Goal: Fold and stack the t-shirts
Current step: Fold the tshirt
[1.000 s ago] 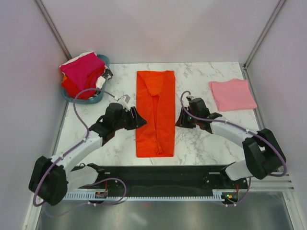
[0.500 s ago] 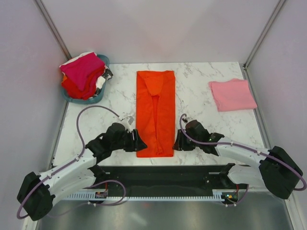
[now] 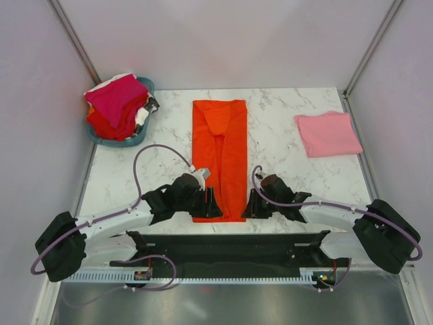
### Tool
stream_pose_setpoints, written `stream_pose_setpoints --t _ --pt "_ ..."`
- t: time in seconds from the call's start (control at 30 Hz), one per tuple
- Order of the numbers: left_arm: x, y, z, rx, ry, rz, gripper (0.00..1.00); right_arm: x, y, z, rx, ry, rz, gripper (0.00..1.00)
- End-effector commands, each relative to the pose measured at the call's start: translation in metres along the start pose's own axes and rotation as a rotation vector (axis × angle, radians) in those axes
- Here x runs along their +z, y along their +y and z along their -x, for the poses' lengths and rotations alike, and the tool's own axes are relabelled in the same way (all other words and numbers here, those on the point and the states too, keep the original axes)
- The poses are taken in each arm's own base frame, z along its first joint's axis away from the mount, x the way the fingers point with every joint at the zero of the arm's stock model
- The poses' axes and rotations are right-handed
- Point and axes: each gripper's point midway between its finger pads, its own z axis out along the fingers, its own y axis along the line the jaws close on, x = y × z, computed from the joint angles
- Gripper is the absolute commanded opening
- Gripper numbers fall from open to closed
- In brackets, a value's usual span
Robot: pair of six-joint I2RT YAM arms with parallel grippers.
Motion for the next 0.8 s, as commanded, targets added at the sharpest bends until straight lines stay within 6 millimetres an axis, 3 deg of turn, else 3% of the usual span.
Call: stream_pose_setpoints --t 0.0,0.1,0.27,0.6,0.7,0.77 --pt "0.005 -0.028 0.022 0.0 -0.063 -0.051 0.55 0.003 0.0 -0.005 0.009 0.007 0.015 0.32" --pt "0.012 -0.036 0.023 0.01 -0.052 -0.057 0.55 0.004 -0.008 -0.008 0.014 0.01 -0.011 0.13" --pt "0.026 -0.046 0.027 0.016 -0.041 -0.056 0.55 0.002 -0.008 -0.007 0.015 0.0 -0.009 0.0" --pt "0.044 -0.058 0.051 -0.025 -0.117 -0.065 0.51 -0.004 -0.004 -0.002 0.034 -0.041 0.009 0.0" --pt "0.053 -0.07 0.055 -0.039 -0.121 -0.121 0.38 -0.006 -0.003 -0.001 0.041 -0.057 0.013 0.0" --pt "0.063 -0.063 0.049 -0.047 -0.092 -0.097 0.3 -0.007 -0.004 0.0 0.042 -0.065 0.01 0.0"
